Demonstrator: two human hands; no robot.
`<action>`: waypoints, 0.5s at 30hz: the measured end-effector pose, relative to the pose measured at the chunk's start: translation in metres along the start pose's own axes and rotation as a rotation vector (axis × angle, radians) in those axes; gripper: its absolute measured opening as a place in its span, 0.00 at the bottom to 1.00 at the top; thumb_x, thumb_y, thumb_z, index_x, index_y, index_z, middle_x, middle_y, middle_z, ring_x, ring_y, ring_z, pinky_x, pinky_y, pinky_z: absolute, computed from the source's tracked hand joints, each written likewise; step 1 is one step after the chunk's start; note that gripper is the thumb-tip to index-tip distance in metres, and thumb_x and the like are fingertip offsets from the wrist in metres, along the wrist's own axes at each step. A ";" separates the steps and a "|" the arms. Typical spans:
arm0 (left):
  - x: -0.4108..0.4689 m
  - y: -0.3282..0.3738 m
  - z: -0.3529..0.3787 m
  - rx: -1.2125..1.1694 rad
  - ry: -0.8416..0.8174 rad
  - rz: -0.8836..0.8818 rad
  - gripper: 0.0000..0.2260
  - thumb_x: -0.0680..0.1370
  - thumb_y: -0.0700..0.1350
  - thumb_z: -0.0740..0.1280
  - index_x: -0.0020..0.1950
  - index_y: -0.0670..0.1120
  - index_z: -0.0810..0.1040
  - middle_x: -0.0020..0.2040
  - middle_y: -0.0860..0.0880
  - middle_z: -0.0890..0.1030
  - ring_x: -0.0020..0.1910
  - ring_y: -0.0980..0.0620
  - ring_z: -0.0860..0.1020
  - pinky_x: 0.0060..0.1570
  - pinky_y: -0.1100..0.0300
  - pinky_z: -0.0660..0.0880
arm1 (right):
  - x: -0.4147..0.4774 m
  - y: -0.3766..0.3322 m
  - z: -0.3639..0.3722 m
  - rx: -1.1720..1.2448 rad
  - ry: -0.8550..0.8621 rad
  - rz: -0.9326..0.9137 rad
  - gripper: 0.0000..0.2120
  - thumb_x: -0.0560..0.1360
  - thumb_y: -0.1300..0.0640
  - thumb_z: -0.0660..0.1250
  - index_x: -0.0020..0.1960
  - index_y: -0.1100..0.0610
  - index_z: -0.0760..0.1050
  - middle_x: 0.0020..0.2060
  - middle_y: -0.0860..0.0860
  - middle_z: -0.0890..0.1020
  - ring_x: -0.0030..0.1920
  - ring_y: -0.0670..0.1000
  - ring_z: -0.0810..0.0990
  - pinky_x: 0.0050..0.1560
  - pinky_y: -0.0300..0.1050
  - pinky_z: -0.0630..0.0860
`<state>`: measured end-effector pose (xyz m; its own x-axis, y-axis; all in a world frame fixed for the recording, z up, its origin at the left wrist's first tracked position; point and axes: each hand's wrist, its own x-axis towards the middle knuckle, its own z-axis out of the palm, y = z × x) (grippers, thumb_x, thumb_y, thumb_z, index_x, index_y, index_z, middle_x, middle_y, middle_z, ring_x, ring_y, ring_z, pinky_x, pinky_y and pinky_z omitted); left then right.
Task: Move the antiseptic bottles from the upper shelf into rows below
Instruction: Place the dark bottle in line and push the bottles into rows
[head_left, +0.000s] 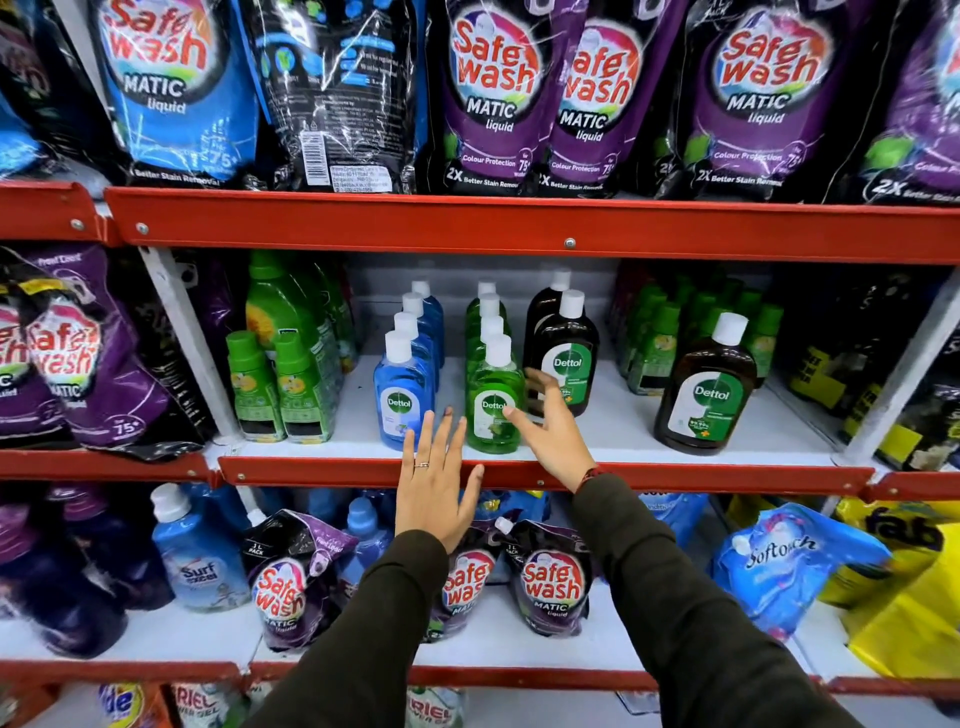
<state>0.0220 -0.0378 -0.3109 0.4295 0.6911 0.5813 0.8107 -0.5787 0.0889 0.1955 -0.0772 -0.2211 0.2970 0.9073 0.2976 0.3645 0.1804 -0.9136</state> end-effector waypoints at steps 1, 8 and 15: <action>0.000 0.000 0.000 0.000 0.001 -0.002 0.30 0.84 0.57 0.51 0.83 0.44 0.59 0.84 0.44 0.57 0.84 0.43 0.52 0.82 0.45 0.44 | -0.004 0.000 -0.004 0.006 0.077 -0.025 0.27 0.79 0.60 0.68 0.75 0.56 0.62 0.71 0.51 0.72 0.69 0.50 0.73 0.61 0.31 0.73; -0.001 0.002 0.003 -0.011 0.012 -0.040 0.31 0.84 0.59 0.50 0.83 0.44 0.58 0.85 0.44 0.56 0.84 0.44 0.50 0.82 0.42 0.46 | -0.016 0.006 -0.074 -0.002 0.809 -0.191 0.24 0.77 0.58 0.70 0.70 0.59 0.69 0.67 0.57 0.74 0.64 0.53 0.73 0.67 0.47 0.70; -0.001 0.005 0.006 -0.048 0.042 -0.055 0.31 0.84 0.59 0.50 0.83 0.44 0.59 0.84 0.44 0.58 0.84 0.43 0.51 0.82 0.41 0.47 | -0.014 0.033 -0.152 -0.121 0.909 0.181 0.41 0.70 0.51 0.78 0.76 0.60 0.63 0.73 0.61 0.69 0.75 0.62 0.66 0.74 0.58 0.62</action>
<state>0.0283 -0.0388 -0.3155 0.3666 0.7042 0.6080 0.8121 -0.5611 0.1602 0.3381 -0.1418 -0.2133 0.9160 0.2635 0.3025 0.3193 -0.0222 -0.9474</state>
